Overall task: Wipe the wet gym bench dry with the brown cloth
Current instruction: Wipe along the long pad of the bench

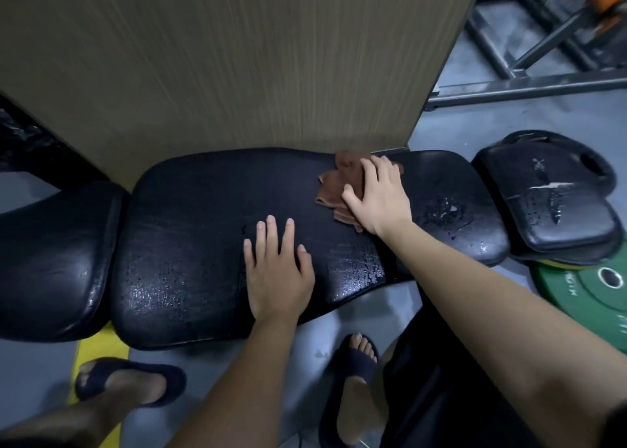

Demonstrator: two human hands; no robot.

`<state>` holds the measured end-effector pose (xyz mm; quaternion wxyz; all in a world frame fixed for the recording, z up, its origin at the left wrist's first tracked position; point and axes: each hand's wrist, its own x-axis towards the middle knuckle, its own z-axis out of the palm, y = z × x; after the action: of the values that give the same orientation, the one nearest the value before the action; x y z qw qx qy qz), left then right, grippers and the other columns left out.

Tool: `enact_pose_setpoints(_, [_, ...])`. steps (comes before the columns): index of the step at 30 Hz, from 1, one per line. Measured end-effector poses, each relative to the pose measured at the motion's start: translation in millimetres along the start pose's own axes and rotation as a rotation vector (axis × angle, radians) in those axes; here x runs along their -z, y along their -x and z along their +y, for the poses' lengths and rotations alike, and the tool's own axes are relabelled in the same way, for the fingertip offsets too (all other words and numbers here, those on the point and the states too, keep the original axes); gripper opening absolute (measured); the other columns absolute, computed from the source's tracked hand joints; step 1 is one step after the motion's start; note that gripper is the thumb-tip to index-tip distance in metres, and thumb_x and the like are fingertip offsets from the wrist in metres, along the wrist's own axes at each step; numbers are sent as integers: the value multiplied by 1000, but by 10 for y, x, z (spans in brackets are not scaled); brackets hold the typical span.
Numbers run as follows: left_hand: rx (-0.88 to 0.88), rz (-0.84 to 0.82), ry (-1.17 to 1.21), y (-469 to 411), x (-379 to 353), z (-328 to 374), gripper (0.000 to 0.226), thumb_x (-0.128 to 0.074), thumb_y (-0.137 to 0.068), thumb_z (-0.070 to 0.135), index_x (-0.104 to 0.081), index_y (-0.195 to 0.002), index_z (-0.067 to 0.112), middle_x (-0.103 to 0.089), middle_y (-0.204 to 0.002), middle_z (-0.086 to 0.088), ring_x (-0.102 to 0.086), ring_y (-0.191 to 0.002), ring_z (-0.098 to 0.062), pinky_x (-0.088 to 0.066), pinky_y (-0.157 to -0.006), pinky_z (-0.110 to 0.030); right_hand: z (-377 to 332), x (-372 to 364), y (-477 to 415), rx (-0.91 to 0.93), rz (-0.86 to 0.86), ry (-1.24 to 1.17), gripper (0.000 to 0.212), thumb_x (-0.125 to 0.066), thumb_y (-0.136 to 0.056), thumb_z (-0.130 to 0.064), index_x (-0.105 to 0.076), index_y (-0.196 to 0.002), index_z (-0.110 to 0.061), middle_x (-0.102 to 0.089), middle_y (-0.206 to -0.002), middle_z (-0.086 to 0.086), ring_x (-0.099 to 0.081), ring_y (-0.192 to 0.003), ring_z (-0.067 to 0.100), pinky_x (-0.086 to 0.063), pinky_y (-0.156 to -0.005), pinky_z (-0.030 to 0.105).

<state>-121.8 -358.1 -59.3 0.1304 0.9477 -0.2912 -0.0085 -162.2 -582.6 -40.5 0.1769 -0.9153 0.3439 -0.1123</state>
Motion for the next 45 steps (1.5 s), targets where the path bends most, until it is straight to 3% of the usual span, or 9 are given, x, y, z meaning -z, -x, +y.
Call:
enact_pose_setpoints(7, [-36,78,36,26,4,-15,59,-33,-99,39,-48,-152,17,-38,-162,-13,-32,-152,-30,-23,-123,-54,729,321,973,114,22,111,70,-46,-94,-53,-49,-146,-6,-48,-151,17,-38,-146,36,-25,-125,48])
enact_pose_setpoints(13, [-31,54,59,43,17,-14,60,-34,-100,40,-45,-154,17,-35,-164,-12,-28,-154,-29,-19,-125,-53,1217,457,1277,73,68,121,68,-45,-96,-53,-49,-147,-8,-47,-153,15,-38,-147,35,-19,-128,45])
enact_pose_setpoints(19, [13,11,14,27,29,14,57,-42,-103,37,-35,-158,22,-23,-169,-6,-14,-158,-22,-10,-128,-48,760,324,620,-77,-45,121,81,-29,-92,-57,-42,-149,-1,-38,-158,25,-27,-151,39,-14,-127,51])
enact_pose_setpoints(25, [43,19,25,-3,25,52,57,-41,-103,38,-34,-158,26,-20,-170,-1,-9,-158,-15,-5,-129,-44,-89,-28,-179,-120,-97,101,89,-31,-100,-67,-27,-156,1,-22,-166,24,-13,-156,40,-3,-128,53])
enact_pose_setpoints(31, [37,34,38,3,32,46,56,-43,-103,37,-36,-158,26,-22,-170,-1,-11,-158,-15,-6,-129,-44,-297,-27,-204,-106,-122,75,67,-48,-99,-46,-36,-147,-1,-27,-165,20,-16,-156,37,-7,-127,52])
enact_pose_setpoints(35, [18,59,75,11,46,44,55,-46,-101,35,-44,-154,21,-30,-167,-7,-20,-156,-22,-11,-128,-48,-24,155,200,-30,-115,72,55,-49,-99,-34,-44,-140,1,-26,-166,18,-8,-159,30,-1,-129,48])
enact_pose_setpoints(39, [-4,23,92,9,63,28,60,-36,-99,40,-43,-155,19,-29,-167,-10,-20,-156,-26,-10,-127,-50,449,440,805,-21,-114,110,47,-53,-100,-32,-53,-132,1,-37,-161,19,-19,-157,32,-8,-129,45])
enact_pose_setpoints(45, [-23,-36,71,5,82,-12,58,-41,-103,37,-37,-158,19,-23,-169,-10,-16,-157,-27,-9,-127,-51,1153,935,1143,-212,-245,193,58,-49,-104,-36,-38,-150,-2,-23,-168,17,-18,-157,31,-13,-128,42])
